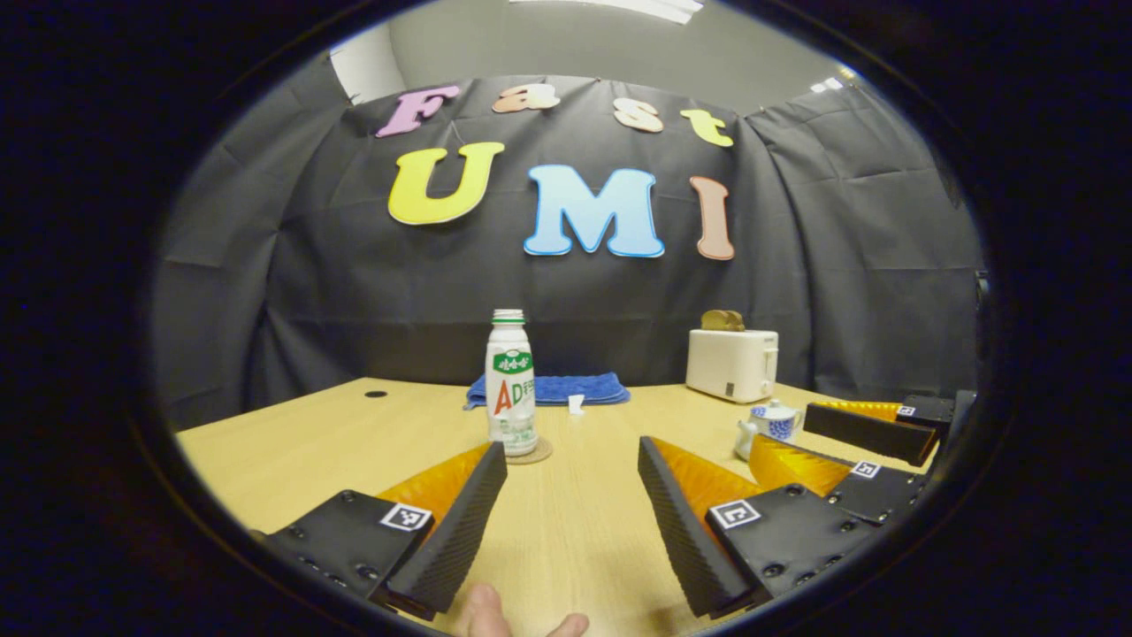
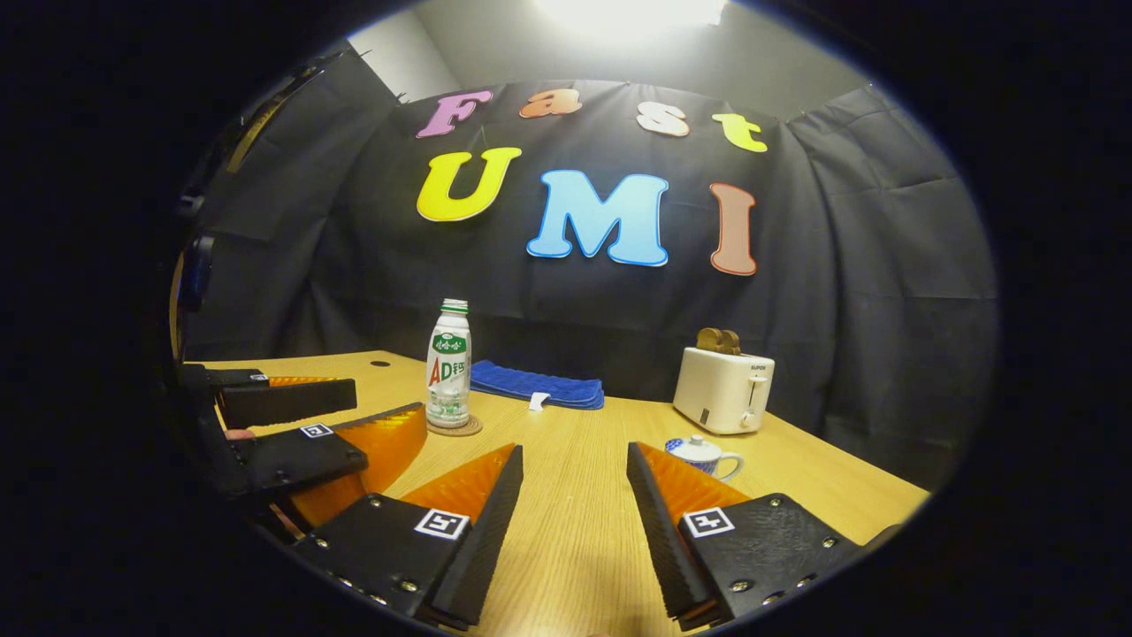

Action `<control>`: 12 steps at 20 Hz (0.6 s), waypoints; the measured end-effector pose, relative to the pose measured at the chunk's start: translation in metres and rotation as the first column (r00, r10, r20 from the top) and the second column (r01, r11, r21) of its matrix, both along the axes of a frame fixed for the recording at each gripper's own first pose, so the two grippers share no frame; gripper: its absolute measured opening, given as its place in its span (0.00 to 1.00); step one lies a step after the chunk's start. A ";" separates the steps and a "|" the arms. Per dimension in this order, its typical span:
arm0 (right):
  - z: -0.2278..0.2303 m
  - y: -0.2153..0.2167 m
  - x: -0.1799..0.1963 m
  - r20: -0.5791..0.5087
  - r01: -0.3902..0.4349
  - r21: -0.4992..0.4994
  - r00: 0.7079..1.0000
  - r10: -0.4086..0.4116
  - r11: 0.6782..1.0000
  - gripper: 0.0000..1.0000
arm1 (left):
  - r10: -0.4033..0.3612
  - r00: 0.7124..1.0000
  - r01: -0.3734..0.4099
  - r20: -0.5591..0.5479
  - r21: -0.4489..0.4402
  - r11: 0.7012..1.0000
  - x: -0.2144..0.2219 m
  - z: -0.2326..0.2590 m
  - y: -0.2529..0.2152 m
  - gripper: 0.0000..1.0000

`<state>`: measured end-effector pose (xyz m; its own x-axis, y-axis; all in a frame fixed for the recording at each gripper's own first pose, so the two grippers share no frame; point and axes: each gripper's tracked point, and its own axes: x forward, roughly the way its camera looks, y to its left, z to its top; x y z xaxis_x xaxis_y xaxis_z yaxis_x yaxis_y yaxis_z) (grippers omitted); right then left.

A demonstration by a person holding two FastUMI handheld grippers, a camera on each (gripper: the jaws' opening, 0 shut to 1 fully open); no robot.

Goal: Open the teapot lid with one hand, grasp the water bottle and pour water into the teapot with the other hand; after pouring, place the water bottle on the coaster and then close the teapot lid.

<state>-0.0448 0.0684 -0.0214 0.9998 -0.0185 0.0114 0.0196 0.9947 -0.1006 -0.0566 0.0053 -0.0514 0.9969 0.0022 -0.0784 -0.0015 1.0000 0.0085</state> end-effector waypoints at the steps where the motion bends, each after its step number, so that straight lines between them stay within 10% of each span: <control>1: -0.001 -0.013 0.000 0.004 0.055 0.083 0.998 -0.055 0.995 0.73 | 0.007 1.000 -0.007 -0.008 -0.018 1.000 -0.012 0.002 -0.005 0.99; 12: 0.001 -0.014 0.001 0.003 0.077 0.106 0.997 -0.078 0.991 0.76 | 0.075 0.997 -0.074 -0.015 0.035 0.997 -0.011 -0.002 0.002 0.99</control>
<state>-0.0436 0.0545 -0.0200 0.9952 -0.0973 0.0119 0.0973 0.9952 0.0055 -0.0680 0.0071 -0.0530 0.9925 0.0792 -0.0935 -0.0753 0.9962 0.0440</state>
